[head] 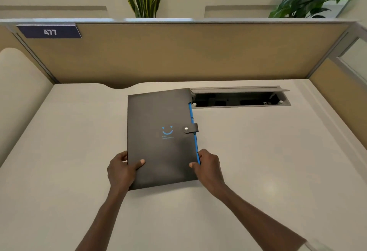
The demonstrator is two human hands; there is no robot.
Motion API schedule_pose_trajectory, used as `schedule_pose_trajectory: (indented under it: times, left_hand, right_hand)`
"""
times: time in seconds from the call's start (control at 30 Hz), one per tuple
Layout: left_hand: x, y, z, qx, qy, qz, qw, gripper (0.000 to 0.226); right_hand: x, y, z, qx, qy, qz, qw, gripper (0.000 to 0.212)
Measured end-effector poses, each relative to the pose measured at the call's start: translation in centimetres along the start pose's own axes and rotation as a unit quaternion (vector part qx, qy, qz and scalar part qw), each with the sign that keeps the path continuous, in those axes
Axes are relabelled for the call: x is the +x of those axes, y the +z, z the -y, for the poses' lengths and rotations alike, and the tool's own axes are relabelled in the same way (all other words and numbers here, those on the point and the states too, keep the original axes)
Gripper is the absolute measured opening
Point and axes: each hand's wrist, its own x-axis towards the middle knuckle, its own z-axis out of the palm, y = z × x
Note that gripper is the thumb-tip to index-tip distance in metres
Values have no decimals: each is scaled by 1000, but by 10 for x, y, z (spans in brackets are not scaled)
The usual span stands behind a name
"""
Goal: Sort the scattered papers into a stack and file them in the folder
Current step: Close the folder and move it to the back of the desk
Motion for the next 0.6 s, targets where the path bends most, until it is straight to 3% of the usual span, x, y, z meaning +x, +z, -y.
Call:
schedule_pose_trajectory:
  times: [0.23, 0.47, 0.6]
  left_hand:
    - [61, 5, -34, 0, 26, -17, 1000, 53]
    - [116, 21, -53, 26, 28, -4, 999, 50]
    - [139, 32, -57, 40, 28, 8, 999, 46]
  right_hand:
    - [58, 3, 35, 5, -6, -17, 1000, 21]
    - [108, 17, 50, -66, 10, -32, 997, 34]
    - [129, 28, 51, -92, 11, -24, 995, 29]
